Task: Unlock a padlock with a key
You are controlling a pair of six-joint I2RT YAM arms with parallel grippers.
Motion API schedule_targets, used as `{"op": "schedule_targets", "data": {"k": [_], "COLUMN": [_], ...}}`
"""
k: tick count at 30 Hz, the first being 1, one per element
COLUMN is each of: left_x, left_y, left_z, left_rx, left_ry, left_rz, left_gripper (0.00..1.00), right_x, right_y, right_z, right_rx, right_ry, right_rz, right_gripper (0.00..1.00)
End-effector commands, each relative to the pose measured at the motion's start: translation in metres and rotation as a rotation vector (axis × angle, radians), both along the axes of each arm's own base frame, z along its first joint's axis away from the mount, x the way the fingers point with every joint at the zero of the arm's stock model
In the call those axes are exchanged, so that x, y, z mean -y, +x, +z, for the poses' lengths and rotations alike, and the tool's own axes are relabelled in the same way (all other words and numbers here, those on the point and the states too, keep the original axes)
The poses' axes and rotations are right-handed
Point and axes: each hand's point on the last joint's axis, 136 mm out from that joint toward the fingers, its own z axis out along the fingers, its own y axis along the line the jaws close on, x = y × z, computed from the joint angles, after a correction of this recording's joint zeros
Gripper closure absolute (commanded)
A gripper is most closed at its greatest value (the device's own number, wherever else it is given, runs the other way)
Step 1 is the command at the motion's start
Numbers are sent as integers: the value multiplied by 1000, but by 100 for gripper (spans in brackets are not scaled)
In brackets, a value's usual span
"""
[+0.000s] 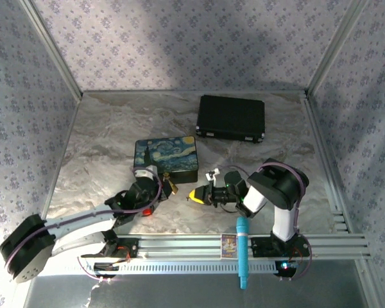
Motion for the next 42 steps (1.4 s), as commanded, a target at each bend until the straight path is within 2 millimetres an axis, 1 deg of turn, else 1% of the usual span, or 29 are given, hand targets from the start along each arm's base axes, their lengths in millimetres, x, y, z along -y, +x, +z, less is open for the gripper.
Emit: {"op": "schedule_targets", "data": {"k": [1,3,7,10,12,15,17,19,20,21,24,26,29,32,34,36,39,41,42], "left_x": [10,13,9,5,2,-1,-1,0,1,3,14,22,31,38,40,41,41,37,36], "left_y": [5,3,-1,-4,-6,-7,-8,-9,-10,-11,-15,-19,-25,-30,-31,-31,-29,-27,-26], "left_z": [3,-2,-15,-22,-22,-18,-11,-1,6,12,35,45,51,57,58,61,62,62,62], "left_rx": [13,10,-35,-62,-68,-72,-69,-60,-55,-55,-65,-92,-138,-149,-158,-147,-135,-128,-121], "left_ry": [10,57,124,115,114,101,76,39,7,-29,-212,-326,-403,-446,-473,-500,-514,-517,-520], "left_rz": [-4,-11,23,52,67,83,89,95,103,109,134,143,168,174,186,194,208,231,235], "left_gripper": [100,100,94,86,80,66,50,39,37,37,38,39,39,42,43,45,54,62,63], "right_x": [7,11,15,20,24,26,26,25,24,22,16,9,1,-4,-3,-3,-4,-4,-4], "right_y": [1,2,2,6,10,13,16,20,20,22,24,25,24,23,22,23,20,18,17], "right_z": [-9,-15,-20,-14,-12,-8,-4,0,3,8,25,41,63,78,82,85,87,88,88], "right_rx": [63,86,175,215,239,281,295,305,313,327,371,400,442,470,471,471,465,462,460], "right_ry": [-84,-148,-303,-346,-390,-439,-448,-446,-443,-436,-415,-389,-363,-338,-330,-319,-298,-284,-282], "right_rz": [-23,-37,-36,-59,-75,-87,-94,-111,-117,-125,-159,-182,-215,-235,-248,-256,-249,-247,-243], "right_gripper": [100,100,100,100,100,100,100,100,100,100,100,100,100,100,100,100,100,100,100]}}
